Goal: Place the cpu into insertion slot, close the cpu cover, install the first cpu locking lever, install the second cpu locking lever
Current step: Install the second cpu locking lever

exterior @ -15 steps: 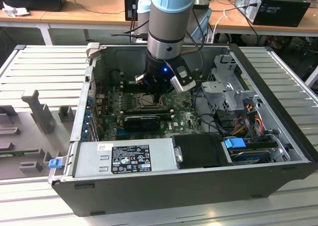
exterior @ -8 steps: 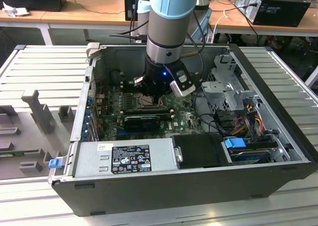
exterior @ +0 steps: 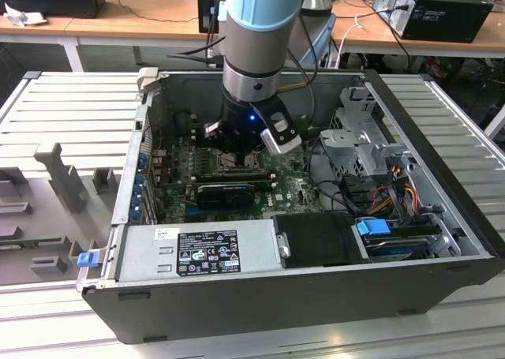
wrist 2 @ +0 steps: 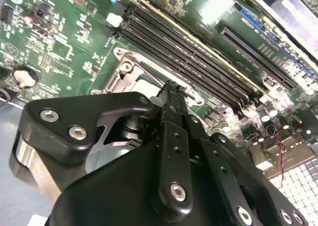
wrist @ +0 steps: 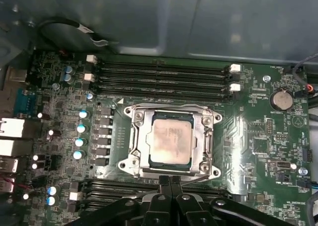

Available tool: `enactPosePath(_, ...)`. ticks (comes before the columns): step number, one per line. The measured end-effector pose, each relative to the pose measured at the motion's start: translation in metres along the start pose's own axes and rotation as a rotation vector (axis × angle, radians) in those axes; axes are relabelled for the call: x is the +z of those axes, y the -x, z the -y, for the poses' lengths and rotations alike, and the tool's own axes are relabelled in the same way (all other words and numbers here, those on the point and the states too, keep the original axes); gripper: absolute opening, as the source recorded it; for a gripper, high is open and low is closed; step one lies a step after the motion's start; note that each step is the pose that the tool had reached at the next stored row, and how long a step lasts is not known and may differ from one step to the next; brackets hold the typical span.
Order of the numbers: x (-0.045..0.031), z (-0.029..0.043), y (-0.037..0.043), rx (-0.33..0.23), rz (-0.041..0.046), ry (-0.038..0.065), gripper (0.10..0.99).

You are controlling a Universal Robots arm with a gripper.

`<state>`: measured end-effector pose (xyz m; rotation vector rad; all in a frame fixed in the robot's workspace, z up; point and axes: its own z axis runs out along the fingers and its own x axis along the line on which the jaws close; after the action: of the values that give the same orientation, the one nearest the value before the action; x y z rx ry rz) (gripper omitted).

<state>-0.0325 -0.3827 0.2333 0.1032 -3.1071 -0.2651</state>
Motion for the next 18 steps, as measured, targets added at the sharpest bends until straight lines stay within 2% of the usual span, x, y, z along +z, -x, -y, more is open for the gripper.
enactPosePath(2, 0.0005, -0.0001, -0.0035, 0.0, 0.0, 0.001, 0.106)
enactPosePath(4, 0.0016, 0.0001, -0.0104, 0.0, 0.0001, 0.004, 0.106)
enactPosePath(8, 0.0024, 0.0023, -0.0174, -0.001, 0.0003, 0.008, 0.106)
enactPosePath(11, 0.0023, 0.0078, -0.024, -0.001, 0.0012, 0.021, 0.106)
enactPosePath(12, 0.0029, 0.0084, -0.0262, -0.002, 0.0017, 0.028, 0.106)
enactPosePath(15, 0.0064, 0.009, -0.0263, -0.002, 0.002, 0.034, 0.106)
enactPosePath(18, 0.0122, 0.0103, -0.0264, -0.002, 0.002, 0.036, 0.106)
